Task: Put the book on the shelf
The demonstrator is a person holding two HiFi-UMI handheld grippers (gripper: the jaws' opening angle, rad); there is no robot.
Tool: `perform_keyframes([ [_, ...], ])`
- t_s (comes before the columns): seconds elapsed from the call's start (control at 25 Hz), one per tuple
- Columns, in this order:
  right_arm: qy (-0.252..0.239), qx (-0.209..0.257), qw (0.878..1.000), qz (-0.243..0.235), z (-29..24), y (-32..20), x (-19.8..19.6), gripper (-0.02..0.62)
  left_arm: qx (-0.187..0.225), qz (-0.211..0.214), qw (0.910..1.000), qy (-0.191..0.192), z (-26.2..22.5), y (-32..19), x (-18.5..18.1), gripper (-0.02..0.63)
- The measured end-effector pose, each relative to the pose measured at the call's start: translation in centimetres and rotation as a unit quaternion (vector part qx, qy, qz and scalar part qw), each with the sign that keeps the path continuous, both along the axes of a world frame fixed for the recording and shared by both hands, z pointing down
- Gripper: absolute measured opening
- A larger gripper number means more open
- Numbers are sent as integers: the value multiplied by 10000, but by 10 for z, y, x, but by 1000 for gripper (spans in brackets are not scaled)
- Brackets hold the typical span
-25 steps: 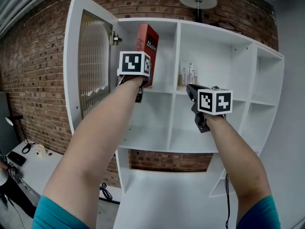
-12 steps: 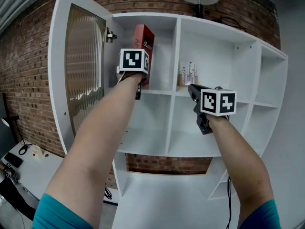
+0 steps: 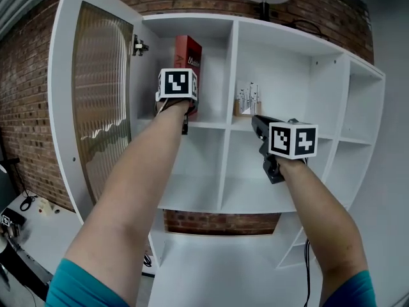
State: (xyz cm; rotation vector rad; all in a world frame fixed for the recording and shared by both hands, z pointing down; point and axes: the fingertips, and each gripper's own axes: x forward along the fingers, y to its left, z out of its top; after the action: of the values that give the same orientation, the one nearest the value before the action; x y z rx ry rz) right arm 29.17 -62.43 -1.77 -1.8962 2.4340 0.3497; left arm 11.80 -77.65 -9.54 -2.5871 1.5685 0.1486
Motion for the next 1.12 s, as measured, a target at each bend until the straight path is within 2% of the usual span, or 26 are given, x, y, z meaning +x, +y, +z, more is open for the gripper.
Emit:
perform_keyframes([
  [0.32,-79,-48,9999,67,4,-1,11,21,13,52,10000,11,0,-3,4,167],
  [0.48,-117,-29,9999,68,2,-1,10,21,140,134,9997,-126,1,2,9,167],
  [0.64,-77,-49,10000,37,4,-1,3,21,297,243,9992,-58,-1,8,8,228],
  [0.76,-56,-57,10000,26,5,1,0,21,249,207,9995,-6,0,12,3,264],
  [1.12,-42,-75,10000,18,6,12,-10,21,183,135,9997,-85,13,32,-14,287],
])
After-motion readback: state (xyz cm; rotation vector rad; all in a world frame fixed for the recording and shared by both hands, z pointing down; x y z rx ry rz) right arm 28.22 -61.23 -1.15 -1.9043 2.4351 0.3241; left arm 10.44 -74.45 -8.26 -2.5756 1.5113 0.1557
